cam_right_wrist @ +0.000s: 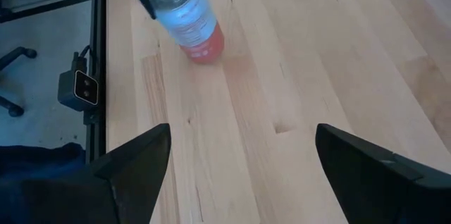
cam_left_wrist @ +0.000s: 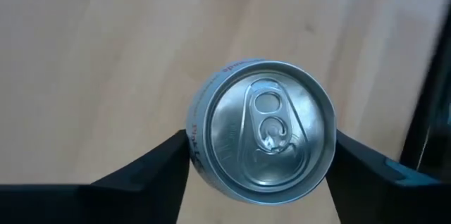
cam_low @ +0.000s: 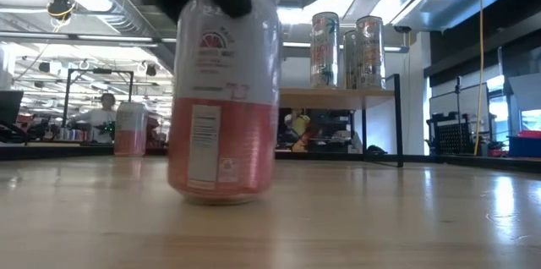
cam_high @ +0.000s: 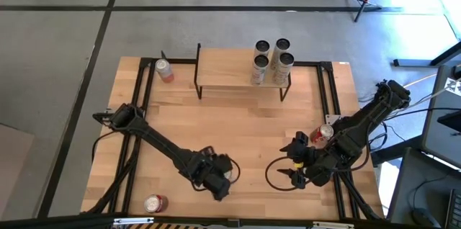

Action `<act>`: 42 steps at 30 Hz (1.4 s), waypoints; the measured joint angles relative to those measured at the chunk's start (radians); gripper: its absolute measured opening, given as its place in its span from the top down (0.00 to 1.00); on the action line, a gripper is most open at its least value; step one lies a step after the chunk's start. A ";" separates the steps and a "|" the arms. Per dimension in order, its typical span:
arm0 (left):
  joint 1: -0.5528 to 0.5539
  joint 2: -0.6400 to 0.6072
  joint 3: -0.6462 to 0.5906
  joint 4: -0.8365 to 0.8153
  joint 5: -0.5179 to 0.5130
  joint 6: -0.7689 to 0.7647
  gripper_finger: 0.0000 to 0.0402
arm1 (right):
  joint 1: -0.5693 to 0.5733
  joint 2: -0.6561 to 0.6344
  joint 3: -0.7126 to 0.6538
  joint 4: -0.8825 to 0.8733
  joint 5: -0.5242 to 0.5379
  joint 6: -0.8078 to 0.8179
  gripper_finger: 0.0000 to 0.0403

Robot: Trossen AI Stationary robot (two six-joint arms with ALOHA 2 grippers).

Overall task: Place canned beverage on shelf
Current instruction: Put the bottom orange and white soda can on the shelf

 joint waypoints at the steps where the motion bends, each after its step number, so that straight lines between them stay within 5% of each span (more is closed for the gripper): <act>1: 0.004 0.000 0.000 0.010 0.015 0.101 0.38 | 0.000 0.000 0.000 0.000 0.000 0.000 0.16; 14: 0.133 0.006 0.103 0.040 0.374 0.941 0.41 | 0.000 0.005 0.000 0.053 -0.016 0.019 0.16; 21: 0.190 0.006 0.108 0.034 0.461 1.107 0.41 | 0.000 0.036 0.000 0.086 0.004 0.075 0.16; 24: 0.206 0.005 0.108 0.037 0.411 0.876 0.41 | 0.000 0.051 0.000 0.088 0.010 0.120 0.16; 32: 0.185 0.005 0.108 -0.007 0.201 -0.056 0.41 | -0.007 0.101 0.000 0.088 0.091 0.161 0.16; 42: 0.118 0.011 0.045 -0.010 -0.091 -0.644 0.40 | -0.028 0.145 0.000 0.087 0.097 0.150 0.16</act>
